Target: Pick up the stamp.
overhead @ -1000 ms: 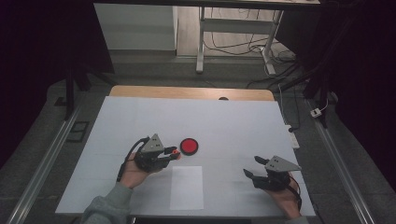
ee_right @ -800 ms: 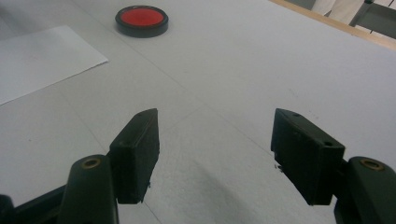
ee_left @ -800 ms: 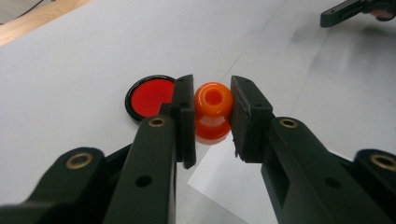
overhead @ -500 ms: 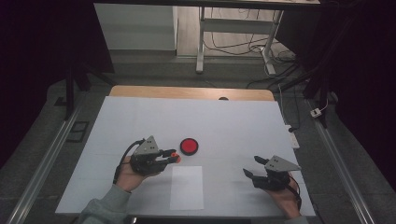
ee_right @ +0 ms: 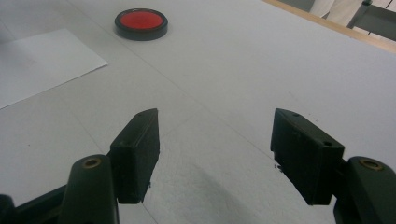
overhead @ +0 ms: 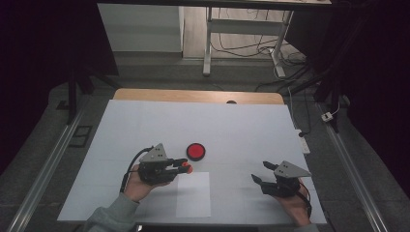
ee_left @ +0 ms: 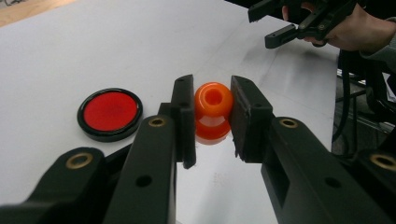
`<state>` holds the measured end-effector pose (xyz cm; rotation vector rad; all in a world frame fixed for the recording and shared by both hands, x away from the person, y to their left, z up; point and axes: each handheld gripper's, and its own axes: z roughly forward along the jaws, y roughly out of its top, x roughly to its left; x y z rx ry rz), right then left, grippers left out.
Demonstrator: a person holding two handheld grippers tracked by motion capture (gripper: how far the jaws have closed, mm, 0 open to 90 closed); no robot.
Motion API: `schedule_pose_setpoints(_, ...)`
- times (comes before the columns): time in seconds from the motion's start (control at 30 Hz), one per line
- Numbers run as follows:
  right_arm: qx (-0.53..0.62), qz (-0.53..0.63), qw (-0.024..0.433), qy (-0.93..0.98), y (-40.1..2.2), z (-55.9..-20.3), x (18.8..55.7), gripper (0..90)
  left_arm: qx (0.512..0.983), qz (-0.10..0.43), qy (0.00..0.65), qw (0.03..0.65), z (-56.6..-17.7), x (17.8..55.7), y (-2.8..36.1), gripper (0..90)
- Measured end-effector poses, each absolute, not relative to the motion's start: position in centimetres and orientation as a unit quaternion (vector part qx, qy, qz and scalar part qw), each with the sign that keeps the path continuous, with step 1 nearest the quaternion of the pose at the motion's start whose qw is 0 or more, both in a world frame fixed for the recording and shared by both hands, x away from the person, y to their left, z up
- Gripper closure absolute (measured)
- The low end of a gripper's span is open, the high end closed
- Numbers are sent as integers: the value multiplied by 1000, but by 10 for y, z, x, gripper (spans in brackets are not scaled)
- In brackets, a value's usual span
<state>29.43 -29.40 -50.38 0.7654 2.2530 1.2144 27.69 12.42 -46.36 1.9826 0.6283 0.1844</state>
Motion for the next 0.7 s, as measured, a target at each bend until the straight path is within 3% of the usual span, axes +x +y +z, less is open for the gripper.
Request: schedule_pose_setpoints(0.7, 277, 441, 233, 821, -295, -505, 293, 324, 821, 75, 263, 501, -466, 278, 117, 716)
